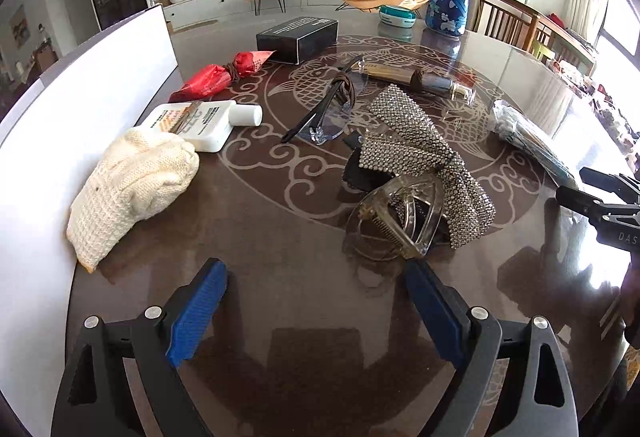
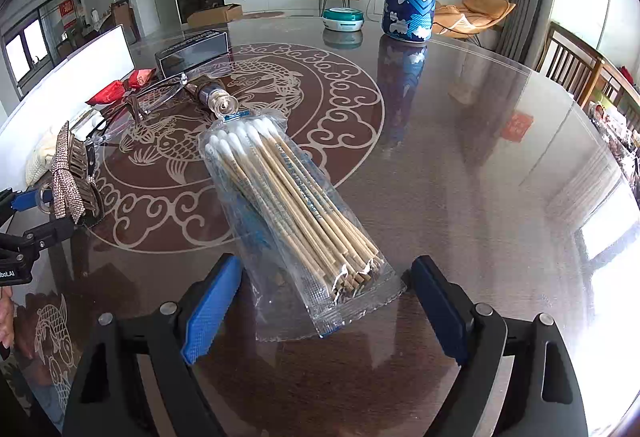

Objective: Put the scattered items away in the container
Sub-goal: 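Grasp the sparkly bow tie with left tool while right tool holds the swab bag, then lift the bow tie with left tool while right tool keeps the swab bag raised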

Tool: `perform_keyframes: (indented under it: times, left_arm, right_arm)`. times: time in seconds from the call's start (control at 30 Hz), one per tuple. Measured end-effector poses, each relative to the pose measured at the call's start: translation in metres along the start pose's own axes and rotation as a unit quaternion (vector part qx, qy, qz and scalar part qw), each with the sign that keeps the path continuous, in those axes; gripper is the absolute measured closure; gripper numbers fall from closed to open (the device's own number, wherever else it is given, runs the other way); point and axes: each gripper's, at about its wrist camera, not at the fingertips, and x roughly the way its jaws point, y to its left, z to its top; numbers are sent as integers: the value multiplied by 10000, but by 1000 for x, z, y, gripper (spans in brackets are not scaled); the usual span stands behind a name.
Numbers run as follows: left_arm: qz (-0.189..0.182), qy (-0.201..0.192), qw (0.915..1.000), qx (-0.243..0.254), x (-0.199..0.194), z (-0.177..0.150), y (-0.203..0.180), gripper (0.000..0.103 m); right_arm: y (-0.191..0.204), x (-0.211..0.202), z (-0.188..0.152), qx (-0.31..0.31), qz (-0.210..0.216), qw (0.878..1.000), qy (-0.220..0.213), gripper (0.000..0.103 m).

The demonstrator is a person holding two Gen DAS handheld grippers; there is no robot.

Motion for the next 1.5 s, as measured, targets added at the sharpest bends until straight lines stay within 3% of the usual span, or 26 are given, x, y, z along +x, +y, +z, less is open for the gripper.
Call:
perform_keyframes:
  times: [0.07,0.17,0.23,0.37,0.5,0.73,0.8,0.87,1.07,1.23,1.33,1.5]
  left_arm:
    - [52,44,9999,-159,-6,-8,9,11]
    - [-404,-5,9986,-336,-14,-16,9,11]
    - [-691,22,9968,-400,-15,-13,-4,11]
    - [-832,66,9953,-501,-5,4,-45,11]
    - [-52,90,9967,-803,9,20,-70,11]
    - [821,193,9845,-1538,33,47,-58,6]
    - [868,150,9819,-1676,32,45,-41,6]
    - [600,24,9835,-1706,26,39,-23,6]
    - [-50,-48,9894,-1450,13,25,3,6]
    - [-34,32,9970,-769,18,29,-9,6]
    - [9,80,9991,-408,22,31,-18,6]
    - [-15,98,9999,-112,29,39,-29,6]
  right_arm:
    - [0,0,0,-1,1,10000,0,15]
    - [0,0,0,0,-1,10000,0,15]
    - [0,0,0,0,-1,10000,0,15]
    - [0,0,0,0,-1,10000,0,15]
    - [0,0,0,0,-1,10000,0,15]
    - [1,1,0,-35,42,10000,7,14]
    - [1,1,0,-36,47,10000,7,14]
    - [1,1,-1,-36,46,10000,6,14]
    - [3,1,-1,-87,92,9999,17,12]
    - [4,1,-1,-88,159,9998,6,11]
    - [0,-5,-3,-69,489,9987,-108,11]
    - [6,-1,15,-757,403,9962,168,11]
